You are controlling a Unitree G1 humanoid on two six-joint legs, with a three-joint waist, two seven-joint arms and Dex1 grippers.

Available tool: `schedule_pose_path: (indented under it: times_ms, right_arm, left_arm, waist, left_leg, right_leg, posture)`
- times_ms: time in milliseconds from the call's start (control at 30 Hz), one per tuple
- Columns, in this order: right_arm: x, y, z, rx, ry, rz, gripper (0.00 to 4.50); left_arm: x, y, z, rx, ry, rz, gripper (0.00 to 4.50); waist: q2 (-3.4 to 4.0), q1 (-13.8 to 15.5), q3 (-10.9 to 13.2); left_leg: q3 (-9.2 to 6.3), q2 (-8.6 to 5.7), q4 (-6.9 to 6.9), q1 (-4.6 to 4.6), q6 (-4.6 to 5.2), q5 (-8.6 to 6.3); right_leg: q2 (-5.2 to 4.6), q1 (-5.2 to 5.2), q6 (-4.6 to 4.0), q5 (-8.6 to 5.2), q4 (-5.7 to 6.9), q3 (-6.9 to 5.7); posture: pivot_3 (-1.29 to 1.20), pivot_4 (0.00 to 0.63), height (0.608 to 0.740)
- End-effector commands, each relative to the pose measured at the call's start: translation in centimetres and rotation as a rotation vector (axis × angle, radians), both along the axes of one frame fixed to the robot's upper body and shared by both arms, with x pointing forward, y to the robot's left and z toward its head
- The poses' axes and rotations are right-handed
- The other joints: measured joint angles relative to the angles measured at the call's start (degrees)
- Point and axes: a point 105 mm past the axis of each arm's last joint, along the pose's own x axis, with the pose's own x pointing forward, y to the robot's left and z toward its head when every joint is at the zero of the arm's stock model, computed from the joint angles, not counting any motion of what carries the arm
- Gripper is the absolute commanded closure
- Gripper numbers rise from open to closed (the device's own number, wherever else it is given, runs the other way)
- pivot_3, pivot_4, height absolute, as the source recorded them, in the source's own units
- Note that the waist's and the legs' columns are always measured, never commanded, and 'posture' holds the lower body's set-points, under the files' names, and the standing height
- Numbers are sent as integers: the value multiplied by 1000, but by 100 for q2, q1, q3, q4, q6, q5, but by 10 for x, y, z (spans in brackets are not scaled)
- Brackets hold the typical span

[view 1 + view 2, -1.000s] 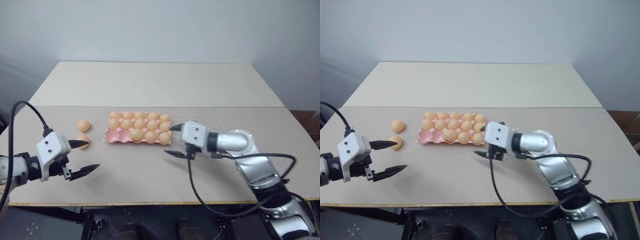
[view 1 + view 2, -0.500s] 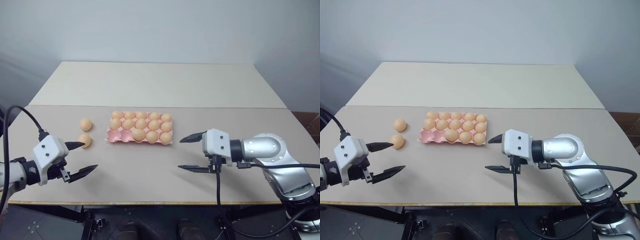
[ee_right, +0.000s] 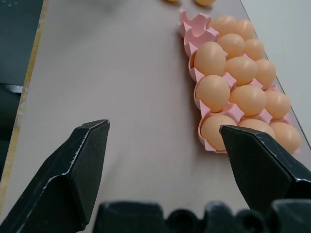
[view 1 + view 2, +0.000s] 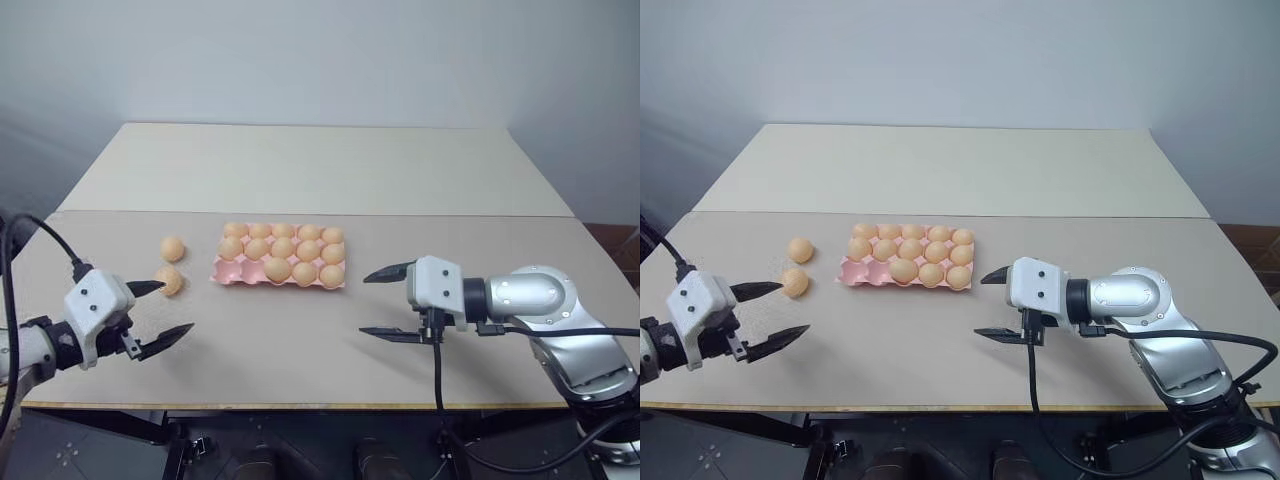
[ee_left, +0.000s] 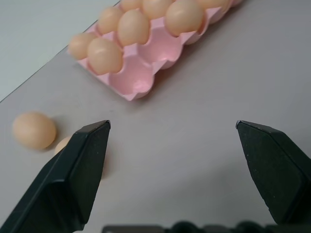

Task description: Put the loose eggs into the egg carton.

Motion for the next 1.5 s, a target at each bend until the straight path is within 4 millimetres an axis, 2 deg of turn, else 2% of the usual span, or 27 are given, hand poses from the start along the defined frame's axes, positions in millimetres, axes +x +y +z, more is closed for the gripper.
schedule_pose_path:
  times_ms: [33, 233, 367, 600, 867, 1033, 1133, 1333, 1400, 1500]
  right_arm:
    - [-2, 1, 10, 8, -64, 1, 257]
    - [-2, 3, 8, 9, -65, -9, 257]
    - [0, 4, 8, 14, -70, -22, 257]
    - [1, 4, 8, 17, -79, -47, 257]
    - [1, 3, 8, 14, -83, -65, 257]
    - [0, 2, 8, 15, -85, -77, 257]
    - [0, 1, 8, 13, -86, -85, 204]
    - [1, 1, 8, 10, -89, -90, 204]
    - [1, 1, 8, 9, -90, -92, 204]
    - [2, 1, 7, 10, -94, -95, 204]
  left_arm:
    - [19, 20, 8, -5, -86, 189, 0]
    - [52, 39, 8, -85, -132, 470, 0]
    - [64, 42, -7, -107, -58, 548, 0]
    - [77, 30, -14, -171, -15, 497, 0]
    - [92, 24, -32, -230, 48, 487, 0]
    - [98, 21, -35, -259, 53, 477, 0]
    - [97, 20, -36, -257, 57, 472, 581]
    - [96, 22, -37, -228, 60, 484, 2552]
    - [94, 22, -37, -199, 60, 483, 2772]
    - [91, 17, -33, -184, 54, 463, 2772]
  waist:
    - [-1, 7, -1]
    - [-9, 42, -5]
    - [-9, 35, -6]
    - [-10, 27, -6]
    - [-10, 44, -6]
    - [-10, 52, -6]
    - [-10, 49, -6]
    - [-11, 63, -7]
    - [-11, 67, -7]
    - [-11, 80, -7]
  left_leg:
    - [-1, 0, 1, -1, 0, 0]
    - [-7, -3, 8, -9, 0, 0]
    - [-8, -3, 8, -7, 0, 0]
    - [-8, -4, 8, -8, 0, 0]
    - [-8, -5, 11, -10, -1, 0]
    - [-8, -5, 13, -10, -1, 0]
    - [-8, -5, 15, -11, -1, 0]
    - [-8, -5, 16, -10, -1, 0]
    - [-8, -5, 16, -10, -1, 0]
    - [-8, -5, 16, -12, -1, 0]
  right_leg:
    - [0, 0, 0, 0, 0, 0]
    - [-3, -1, 1, 0, 1, -5]
    - [-2, -2, 1, 1, 3, -4]
    - [-3, -3, 1, 1, 4, -4]
    - [-3, -2, 1, 1, 4, -5]
    - [-3, -3, 1, 1, 5, -5]
    - [-3, -2, 1, 1, 5, -5]
    - [-3, -1, 1, 1, 5, -5]
    - [-3, -2, 1, 1, 5, -5]
    - [-3, -2, 1, 1, 5, -5]
  posture:
    - [0, 150, 740]
    - [0, 150, 740]
    - [0, 150, 740]
    - [0, 150, 740]
    - [0, 150, 740]
    - [0, 150, 740]
    - [0, 150, 740]
    - [0, 150, 740]
    - [0, 150, 740]
    - [0, 150, 740]
